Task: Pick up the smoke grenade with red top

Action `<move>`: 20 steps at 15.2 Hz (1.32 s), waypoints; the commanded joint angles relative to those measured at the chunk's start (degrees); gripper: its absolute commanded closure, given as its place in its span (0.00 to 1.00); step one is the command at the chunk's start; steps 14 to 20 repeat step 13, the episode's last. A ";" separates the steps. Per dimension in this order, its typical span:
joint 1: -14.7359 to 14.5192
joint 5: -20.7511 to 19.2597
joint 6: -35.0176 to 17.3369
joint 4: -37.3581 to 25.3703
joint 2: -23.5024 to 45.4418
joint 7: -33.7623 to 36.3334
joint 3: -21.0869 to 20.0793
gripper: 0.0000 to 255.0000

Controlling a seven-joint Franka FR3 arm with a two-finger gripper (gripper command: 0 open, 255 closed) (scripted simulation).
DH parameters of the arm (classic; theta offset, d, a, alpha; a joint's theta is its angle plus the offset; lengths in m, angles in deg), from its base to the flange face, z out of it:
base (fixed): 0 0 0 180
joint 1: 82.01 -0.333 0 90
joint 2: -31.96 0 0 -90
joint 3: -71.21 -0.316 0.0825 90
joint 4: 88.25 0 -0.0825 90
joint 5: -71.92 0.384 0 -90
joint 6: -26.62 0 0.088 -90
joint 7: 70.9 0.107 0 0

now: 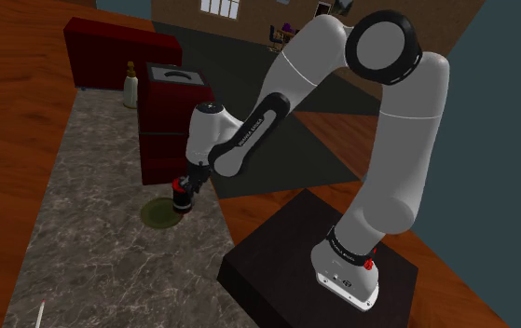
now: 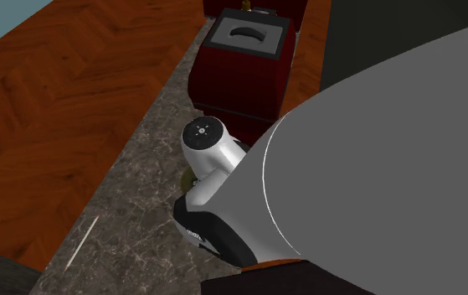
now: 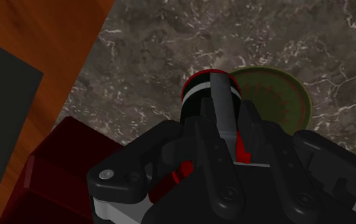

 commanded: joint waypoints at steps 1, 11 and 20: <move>0.51 0.97 1.23 0.33 -1.60 -0.70 -0.82 1.00; 2.68 6.37 7.86 0.97 -9.16 -4.96 -3.97 1.00; 2.68 6.46 7.96 0.97 -9.28 -5.03 -3.99 1.00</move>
